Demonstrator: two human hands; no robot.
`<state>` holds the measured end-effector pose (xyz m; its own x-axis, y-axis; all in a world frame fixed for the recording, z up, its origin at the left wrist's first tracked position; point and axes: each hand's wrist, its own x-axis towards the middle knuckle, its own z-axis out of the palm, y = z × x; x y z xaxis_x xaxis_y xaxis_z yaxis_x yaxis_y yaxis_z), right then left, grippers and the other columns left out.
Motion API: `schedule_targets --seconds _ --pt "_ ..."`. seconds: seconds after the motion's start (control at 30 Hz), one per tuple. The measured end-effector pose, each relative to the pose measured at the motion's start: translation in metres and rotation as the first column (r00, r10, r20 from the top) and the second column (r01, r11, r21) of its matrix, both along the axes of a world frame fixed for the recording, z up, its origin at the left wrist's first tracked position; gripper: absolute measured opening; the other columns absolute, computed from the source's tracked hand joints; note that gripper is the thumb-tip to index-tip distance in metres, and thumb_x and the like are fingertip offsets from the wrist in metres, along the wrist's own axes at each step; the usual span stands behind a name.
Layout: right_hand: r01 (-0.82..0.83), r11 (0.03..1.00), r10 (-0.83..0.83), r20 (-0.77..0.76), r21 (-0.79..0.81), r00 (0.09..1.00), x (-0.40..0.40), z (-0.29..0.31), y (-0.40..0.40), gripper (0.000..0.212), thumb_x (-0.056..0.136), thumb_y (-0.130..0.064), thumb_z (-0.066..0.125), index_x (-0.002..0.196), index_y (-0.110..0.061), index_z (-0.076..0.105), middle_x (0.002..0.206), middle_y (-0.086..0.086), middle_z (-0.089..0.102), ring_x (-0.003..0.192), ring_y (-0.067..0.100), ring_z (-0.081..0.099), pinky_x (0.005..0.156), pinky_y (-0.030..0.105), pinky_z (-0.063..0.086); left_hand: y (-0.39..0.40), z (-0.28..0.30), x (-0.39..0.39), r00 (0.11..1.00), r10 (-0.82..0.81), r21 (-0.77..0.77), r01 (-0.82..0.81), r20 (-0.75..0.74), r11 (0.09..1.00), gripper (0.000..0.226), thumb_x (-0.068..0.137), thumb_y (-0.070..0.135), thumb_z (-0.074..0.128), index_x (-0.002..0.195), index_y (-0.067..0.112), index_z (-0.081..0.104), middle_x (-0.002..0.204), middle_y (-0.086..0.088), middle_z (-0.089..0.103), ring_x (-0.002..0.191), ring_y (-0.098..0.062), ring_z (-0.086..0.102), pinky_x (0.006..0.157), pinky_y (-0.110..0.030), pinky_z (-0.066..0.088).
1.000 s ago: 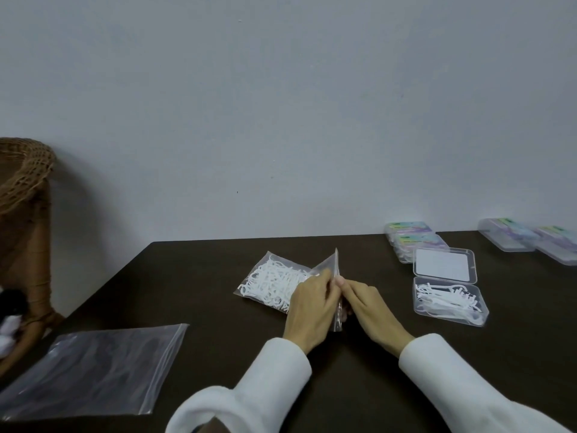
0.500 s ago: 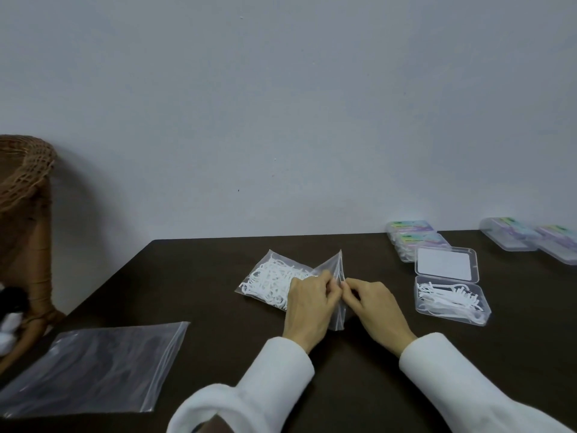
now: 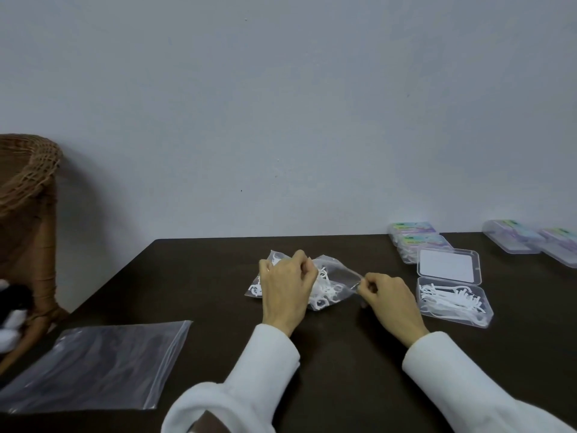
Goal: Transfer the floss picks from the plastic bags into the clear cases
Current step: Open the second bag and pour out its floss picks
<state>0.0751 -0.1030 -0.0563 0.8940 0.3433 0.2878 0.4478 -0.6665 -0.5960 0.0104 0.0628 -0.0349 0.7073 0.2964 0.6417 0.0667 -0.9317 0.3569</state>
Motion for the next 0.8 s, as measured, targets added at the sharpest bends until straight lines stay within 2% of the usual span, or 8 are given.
schedule_targets --seconds 0.07,0.17,0.23,0.37,0.5,0.6,0.67,0.8 --pt "-0.097 0.965 0.125 -0.103 0.245 0.987 0.000 -0.001 0.003 0.023 0.093 -0.018 0.049 0.073 -0.013 0.059 0.075 0.001 0.067 0.071 0.012 0.063 0.067 0.024 0.049 0.000 -0.003 0.002 0.991 -0.129 -0.089 0.126 -0.036 0.988 0.029 0.098 0.031 0.041 0.072 0.019 0.047 0.063 0.003 0.054 0.059 -0.010 0.044 0.083 -0.030 0.032" --pt "-0.058 0.710 0.432 -0.368 0.702 0.824 -0.005 0.005 0.009 0.026 0.098 -0.015 0.040 0.092 -0.002 0.062 0.101 0.006 0.068 0.091 0.015 0.066 0.074 0.023 0.055 0.003 -0.005 0.001 0.925 -0.380 -0.392 0.342 -0.020 0.854 0.030 0.094 0.037 0.032 0.078 0.022 0.052 0.078 0.007 0.057 0.076 -0.008 0.052 0.086 -0.036 0.042" --pt "0.072 0.570 0.536 -0.437 0.818 0.722 -0.007 0.010 0.011 0.027 0.099 -0.014 0.035 0.090 -0.007 0.060 0.102 0.006 0.068 0.093 0.018 0.066 0.072 0.030 0.057 0.010 -0.008 0.002 0.897 -0.436 -0.458 0.361 -0.066 0.812 0.023 0.084 0.033 0.036 0.097 0.029 0.054 0.105 0.011 0.055 0.104 -0.003 0.048 0.100 -0.037 0.037" --pt "0.262 0.463 0.537 -0.503 0.847 0.677 -0.006 0.013 0.011 0.026 0.097 -0.013 0.033 0.088 -0.005 0.056 0.090 0.012 0.067 0.080 0.020 0.064 0.065 0.030 0.055 0.021 -0.009 0.003 0.817 -0.437 -0.334 0.320 -0.376 0.886 0.084 0.073 0.045 0.062 0.145 0.036 0.019 0.157 0.007 0.012 0.145 -0.013 0.001 0.117 -0.049 -0.004" --pt "0.207 0.547 0.427 -0.483 0.811 0.764 0.000 0.016 0.005 0.030 0.096 -0.013 0.034 0.084 -0.003 0.060 0.091 0.015 0.066 0.079 0.021 0.061 0.071 0.027 0.050 0.022 -0.005 0.001 0.792 -0.232 -0.037 0.257 -0.565 0.966 0.122 0.060 0.075 0.066 0.150 0.034 -0.005 0.151 0.000 0.024 0.143 -0.018 0.008 0.108 -0.056 -0.021" --pt "0.009 0.720 0.352 -0.376 0.694 0.857 0.003 0.014 0.000 0.032 0.098 -0.015 0.036 0.091 0.007 0.058 0.094 0.015 0.067 0.080 0.020 0.063 0.063 0.018 0.051 0.024 -0.004 0.000 0.828 -0.106 0.150 0.223 -0.551 0.963 0.117 0.050 0.086 0.060 0.146 0.033 0.018 0.129 0.000 0.035 0.131 -0.022 0.021 0.108 -0.061 -0.018" --pt "-0.065 0.789 0.301 -0.291 0.611 0.908 0.007 0.009 -0.003 0.030 0.099 -0.019 0.039 0.093 0.005 0.058 0.090 0.013 0.064 0.080 0.019 0.061 0.067 0.022 0.049 0.025 -0.005 0.000 0.849 -0.105 0.155 0.214 -0.518 0.964 0.110 0.044 0.088 0.060 0.134 0.028 0.035 0.126 0.000 0.032 0.130 -0.022 0.020 0.110 -0.061 -0.015" --pt "-0.103 0.896 0.146 -0.068 0.432 0.987 0.015 0.005 -0.011 0.021 0.095 -0.021 0.047 0.084 -0.014 0.063 0.082 -0.004 0.064 0.078 0.009 0.059 0.070 0.013 0.043 0.030 -0.004 0.000 0.827 -0.202 -0.004 0.235 -0.524 0.972 0.100 0.050 0.073 0.074 0.124 0.021 0.032 0.130 0.002 0.038 0.131 -0.021 0.030 0.114 -0.057 0.007"
